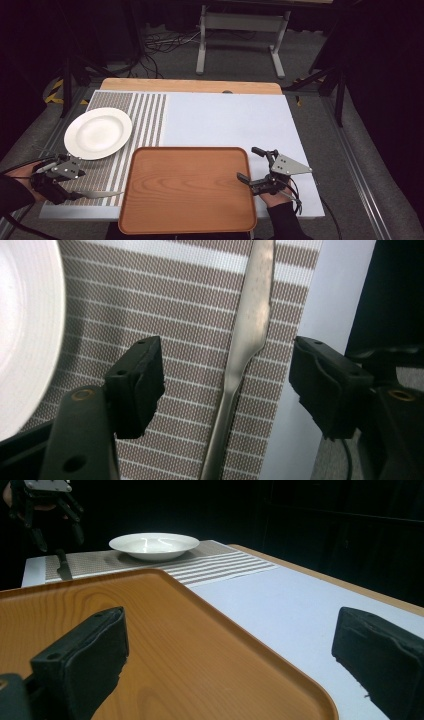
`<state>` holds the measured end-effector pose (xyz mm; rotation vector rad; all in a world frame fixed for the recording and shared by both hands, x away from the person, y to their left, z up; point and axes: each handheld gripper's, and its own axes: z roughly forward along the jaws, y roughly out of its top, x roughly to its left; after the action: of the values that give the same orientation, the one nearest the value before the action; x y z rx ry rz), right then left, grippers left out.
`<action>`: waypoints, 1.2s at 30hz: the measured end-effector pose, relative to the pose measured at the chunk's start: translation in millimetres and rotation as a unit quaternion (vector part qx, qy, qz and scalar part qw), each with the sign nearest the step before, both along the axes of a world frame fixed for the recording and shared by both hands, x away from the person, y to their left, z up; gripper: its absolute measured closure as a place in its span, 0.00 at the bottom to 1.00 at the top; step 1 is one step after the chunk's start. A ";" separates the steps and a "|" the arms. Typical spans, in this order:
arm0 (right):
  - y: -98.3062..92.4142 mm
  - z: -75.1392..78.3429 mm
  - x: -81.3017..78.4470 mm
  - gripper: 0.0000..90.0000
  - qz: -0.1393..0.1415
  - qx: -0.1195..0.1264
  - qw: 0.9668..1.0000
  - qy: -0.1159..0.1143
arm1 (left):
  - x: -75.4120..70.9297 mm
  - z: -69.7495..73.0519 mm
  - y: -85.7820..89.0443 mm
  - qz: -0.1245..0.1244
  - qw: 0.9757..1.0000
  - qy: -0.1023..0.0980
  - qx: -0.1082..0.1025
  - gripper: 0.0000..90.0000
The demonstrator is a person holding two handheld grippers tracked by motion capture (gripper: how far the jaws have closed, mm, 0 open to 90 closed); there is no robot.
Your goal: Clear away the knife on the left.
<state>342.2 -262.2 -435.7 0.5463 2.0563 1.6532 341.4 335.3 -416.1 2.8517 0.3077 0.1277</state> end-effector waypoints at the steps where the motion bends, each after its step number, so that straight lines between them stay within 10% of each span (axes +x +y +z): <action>1: -0.1 0.1 -0.1 0.02 0.000 0.001 1.000 0.000 | 0.2 -0.5 0.0 -0.001 1.000 0.002 0.002 0.37; 16: -1.1 0.7 -1.0 0.02 -0.001 0.003 1.000 0.001 | 4.3 -13.9 2.1 -0.047 0.996 0.014 0.072 0.49; 36: -1.4 1.2 -2.7 0.03 0.002 0.005 1.000 -0.002 | 10.0 -23.7 -7.6 -0.108 0.983 0.033 0.148 0.89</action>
<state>339.5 -263.5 -434.5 0.5434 2.0489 1.6654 351.4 327.6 -439.8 3.1647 -0.0138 0.0387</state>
